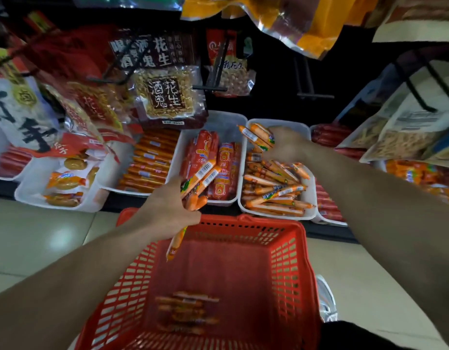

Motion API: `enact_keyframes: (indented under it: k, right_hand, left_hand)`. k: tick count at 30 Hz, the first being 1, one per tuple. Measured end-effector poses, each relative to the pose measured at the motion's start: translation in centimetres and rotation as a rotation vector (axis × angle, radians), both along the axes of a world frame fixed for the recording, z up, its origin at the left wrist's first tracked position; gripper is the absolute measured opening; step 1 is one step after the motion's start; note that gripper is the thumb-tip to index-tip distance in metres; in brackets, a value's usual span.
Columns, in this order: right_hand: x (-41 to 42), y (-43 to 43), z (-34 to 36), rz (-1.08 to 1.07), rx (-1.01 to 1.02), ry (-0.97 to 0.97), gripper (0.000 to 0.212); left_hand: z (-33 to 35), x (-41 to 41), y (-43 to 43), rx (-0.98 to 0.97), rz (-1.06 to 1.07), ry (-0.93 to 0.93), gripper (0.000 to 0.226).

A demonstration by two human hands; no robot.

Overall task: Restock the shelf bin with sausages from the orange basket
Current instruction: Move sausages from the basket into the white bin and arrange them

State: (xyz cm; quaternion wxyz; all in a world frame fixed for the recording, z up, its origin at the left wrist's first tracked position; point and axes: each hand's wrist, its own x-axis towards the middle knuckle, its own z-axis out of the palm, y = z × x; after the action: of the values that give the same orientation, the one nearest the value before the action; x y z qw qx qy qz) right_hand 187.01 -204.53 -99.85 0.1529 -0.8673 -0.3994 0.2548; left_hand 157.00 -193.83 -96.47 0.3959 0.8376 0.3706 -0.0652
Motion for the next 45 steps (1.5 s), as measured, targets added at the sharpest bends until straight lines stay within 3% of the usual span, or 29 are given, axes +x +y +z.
enact_keyframes:
  k: [4, 9, 13, 16, 18, 21, 25, 28, 33, 37, 40, 45]
  right_hand:
    - [1.9, 1.3, -4.0, 0.038, -0.074, -0.032, 0.043]
    - [1.8, -1.2, -8.6, -0.012, -0.364, -0.184, 0.078]
    - [1.3, -4.0, -8.6, -0.017, -0.293, -0.238, 0.088]
    - [1.0, -6.0, -8.2, -0.015, -0.173, -0.249, 0.08]
    - [0.7, -7.2, -7.9, -0.07, -0.054, -0.239, 0.063]
    - [0.6, -9.5, -7.9, -0.199, 0.05, -0.296, 0.048]
    - [-0.2, -12.7, -9.8, -0.315, 0.017, -0.277, 0.058]
    - [-0.9, -14.8, -11.8, -0.38, -0.001, -0.147, 0.066]
    - [-0.9, -15.2, -12.7, -0.404, 0.056, -0.069, 0.057]
    - [-1.2, -15.0, -12.4, -0.398, 0.097, -0.11, 0.051]
    - [-1.5, -15.0, -12.3, -0.37, 0.079, -0.158, 0.045]
    - [-1.6, -15.0, -12.3, -0.377, 0.066, -0.179, 0.042]
  left_hand:
    - [-0.6, 0.8, 0.2, 0.037, 0.03, -0.023, 0.043]
    - [-1.8, 1.6, -0.2, 0.021, -0.006, -0.004, 0.04]
    - [-2.4, 2.1, -0.8, 0.02, -0.053, 0.015, 0.045]
    - [-2.7, 2.1, -1.4, -0.005, -0.077, 0.053, 0.045]
    - [-2.7, 2.6, -1.6, 0.004, -0.105, 0.086, 0.047]
    - [-2.8, 5.6, -1.3, 0.118, -0.148, 0.112, 0.052]
    - [-3.7, 13.2, -1.5, 0.221, -0.248, 0.087, 0.049]
    - [-5.1, 19.4, -2.2, 0.313, -0.375, 0.083, 0.062]
    - [-8.2, 26.3, -2.7, 0.461, -0.624, 0.162, 0.086]
    - [-10.5, 25.7, -1.8, 0.556, -0.733, 0.175, 0.095]
    - [-11.6, 23.4, -0.2, 0.553, -0.735, 0.198, 0.116]
    - [-13.0, 23.4, -1.4, 0.59, -0.7, 0.181, 0.113]
